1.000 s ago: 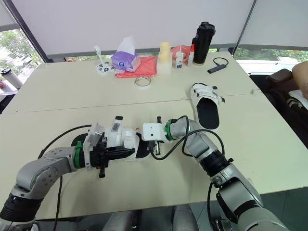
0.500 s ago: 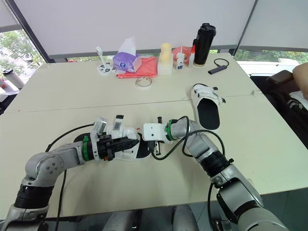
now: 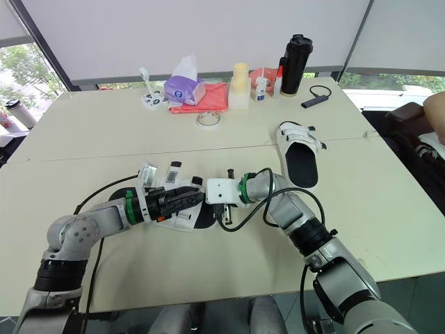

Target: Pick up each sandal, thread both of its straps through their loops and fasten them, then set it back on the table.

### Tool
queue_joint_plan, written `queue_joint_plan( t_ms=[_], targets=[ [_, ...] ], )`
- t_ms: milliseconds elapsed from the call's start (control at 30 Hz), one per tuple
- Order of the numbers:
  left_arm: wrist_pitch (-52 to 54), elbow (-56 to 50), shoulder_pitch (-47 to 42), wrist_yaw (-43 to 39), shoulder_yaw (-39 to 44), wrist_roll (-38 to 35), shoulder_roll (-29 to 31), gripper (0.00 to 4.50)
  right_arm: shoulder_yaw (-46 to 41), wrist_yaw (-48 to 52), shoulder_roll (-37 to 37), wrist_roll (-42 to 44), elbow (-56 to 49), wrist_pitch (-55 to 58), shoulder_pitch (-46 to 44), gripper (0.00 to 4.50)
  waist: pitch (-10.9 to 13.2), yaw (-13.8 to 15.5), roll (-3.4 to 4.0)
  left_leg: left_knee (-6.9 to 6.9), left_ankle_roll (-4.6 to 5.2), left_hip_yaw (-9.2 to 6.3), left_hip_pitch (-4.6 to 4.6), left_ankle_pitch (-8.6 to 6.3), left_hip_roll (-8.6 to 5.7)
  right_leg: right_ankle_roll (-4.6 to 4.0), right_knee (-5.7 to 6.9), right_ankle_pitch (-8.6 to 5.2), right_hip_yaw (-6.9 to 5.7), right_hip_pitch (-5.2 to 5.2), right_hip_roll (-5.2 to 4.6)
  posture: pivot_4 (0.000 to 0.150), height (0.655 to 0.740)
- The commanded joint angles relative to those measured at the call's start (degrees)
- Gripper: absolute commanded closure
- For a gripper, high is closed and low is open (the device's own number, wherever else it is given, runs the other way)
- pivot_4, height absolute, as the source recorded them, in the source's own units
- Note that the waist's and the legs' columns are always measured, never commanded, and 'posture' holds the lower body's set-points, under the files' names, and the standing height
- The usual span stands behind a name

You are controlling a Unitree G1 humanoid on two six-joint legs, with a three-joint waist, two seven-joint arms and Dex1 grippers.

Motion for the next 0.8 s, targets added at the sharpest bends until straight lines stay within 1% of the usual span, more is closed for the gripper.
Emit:
queue_joint_plan(
  t_ms=[33, 67, 167, 233, 367, 433, 467, 500, 567, 600, 633, 700, 733, 800],
  targets=[
    [-0.17, 0.61, -2.82, 2.54, 4.09, -2.09, -0.93, 0.08, 0.82, 0.14, -0.19, -0.93, 0.79, 0.69, 0.72, 4.5, 0.0, -0.01, 0.0, 0.01, 0.0, 0.0, 0.0, 0.0, 0.0, 0.0, 0.0, 0.0, 0.0, 0.01, 0.0, 0.15, 0.74],
    [0.3, 0.65, -3.58, 2.86, 4.75, -3.12, -1.21, 0.08, 0.82, 0.13, -0.18, -0.91, 0.83, 0.68, 0.71, 4.5, 0.01, -0.02, -0.02, 0.02, 0.0, 0.0, 0.0, 0.0, 0.0, 0.0, 0.0, 0.0, 0.0, 0.01, 0.0, 0.15, 0.74],
    [3.06, 0.56, -7.67, 7.38, 9.08, -10.52, -3.62, 0.08, 0.93, 0.11, -0.02, -0.92, 0.89, 0.67, 0.67, 4.5, 0.03, -0.09, -0.06, 0.03, 0.0, -0.02, 0.0, 0.0, 0.0, 0.01, 0.0, 0.0, -0.01, 0.0, 0.0, 0.15, 0.74],
    [4.44, 0.45, -9.0, 9.83, 10.7, -13.4, -4.44, 0.08, 0.94, 0.11, 0.06, -0.89, 0.99, 0.63, 0.58, 4.5, 0.05, -0.16, -0.12, 0.03, 0.0, -0.03, 0.0, 0.0, 0.0, 0.05, 0.0, 0.0, -0.01, 0.01, 0.0, 0.15, 0.74],
    [5.67, 1.58, -12.09, 19.03, 16.13, -24.57, -6.01, 0.08, 0.92, 0.13, 0.23, -0.87, 1.06, 0.61, 0.49, 4.5, 0.07, -0.26, -0.14, 0.02, -0.01, -0.02, 0.0, 0.0, 0.0, 0.26, 0.0, 0.05, -0.01, 0.02, 0.0, 0.15, 0.74],
    [5.62, 2.44, -13.5, 22.12, 17.6, -28.3, -5.21, 0.08, 0.88, 0.15, 0.2, -0.84, 1.11, 0.56, 0.51, 4.5, 0.09, -0.24, -0.19, 0.02, -0.01, -0.04, 0.0, 0.0, 0.0, 0.27, 0.01, 0.06, -0.01, 0.01, 0.0, 0.15, 0.74],
    [5.71, 2.8, -14.24, 22.11, 17.74, -28.42, -3.99, 0.08, 0.9, 0.15, 0.19, -0.86, 1.13, 0.51, 0.55, 4.5, 0.1, -0.24, -0.2, 0.02, -0.01, -0.04, 0.0, 0.0, -0.01, 0.27, 0.01, 0.06, -0.01, 0.01, 0.0, 0.15, 0.74],
    [5.99, 2.75, -14.68, 20.61, 16.97, -27.0, -2.07, 0.08, 0.93, 0.14, 0.21, -0.88, 1.17, 0.48, 0.56, 4.5, 0.11, -0.24, -0.23, 0.02, -0.01, -0.03, 0.0, 0.0, -0.01, 0.27, 0.0, 0.06, -0.01, 0.01, 0.0, 0.15, 0.74],
    [5.61, 1.54, -14.62, 13.68, 13.26, -21.52, 3.11, 0.08, 0.98, 0.17, 0.3, -0.86, 1.23, 0.45, 0.56, 4.5, 0.13, -0.36, -0.26, 0.02, -0.02, -0.02, 0.0, 0.0, -0.02, 0.26, 0.01, 0.06, -0.01, 0.01, 0.01, 0.15, 0.74],
    [2.99, -0.16, -13.52, 6.4, 9.03, -15.87, 7.71, 0.08, 1.01, 0.18, 0.36, -0.86, 1.29, 0.42, 0.51, 4.5, 0.13, -0.43, -0.27, 0.02, -0.02, -0.01, 0.0, 0.0, -0.02, 0.26, 0.01, 0.06, -0.01, 0.01, 0.02, 0.15, 0.74],
    [0.79, -1.2, -12.73, 1.09, 6.03, -11.86, 10.87, 0.08, 1.02, 0.19, 0.41, -0.86, 1.33, 0.39, 0.48, 4.5, 0.14, -0.49, -0.28, 0.0, -0.03, 0.03, 0.0, 0.0, -0.03, 0.24, 0.01, 0.05, -0.01, -0.01, 0.02, 0.15, 0.74],
    [-2.75, -1.35, -12.1, -5.83, 2.55, -7.17, 14.38, 0.08, 1.01, 0.22, 0.46, -0.86, 1.48, 0.29, 0.4, 4.5, 0.12, -0.43, -0.24, -0.14, -0.08, 0.15, 0.01, 0.03, -0.03, 0.07, -0.02, -0.04, 0.07, -0.06, 0.02, 0.15, 0.74],
    [-3.76, -0.86, -12.16, -7.75, 1.95, -6.11, 14.97, 0.08, 0.99, 0.24, 0.47, -0.86, 1.52, 0.26, 0.39, 4.5, 0.11, -0.37, -0.26, -0.15, -0.08, 0.16, 0.01, 0.03, -0.02, 0.06, -0.03, -0.05, 0.07, -0.06, 0.02, 0.15, 0.74],
    [-11.9, -1.0, -12.07, -16.24, -1.8, 1.93, 18.72, 0.08, 1.02, 0.25, 0.47, -0.93, 1.52, 0.17, 0.35, 4.5, 0.16, -0.4, -0.35, -0.15, -0.09, 0.14, 0.01, 0.03, -0.01, 0.05, -0.03, -0.05, 0.07, -0.08, 0.02, 0.15, 0.74]
  ],
)
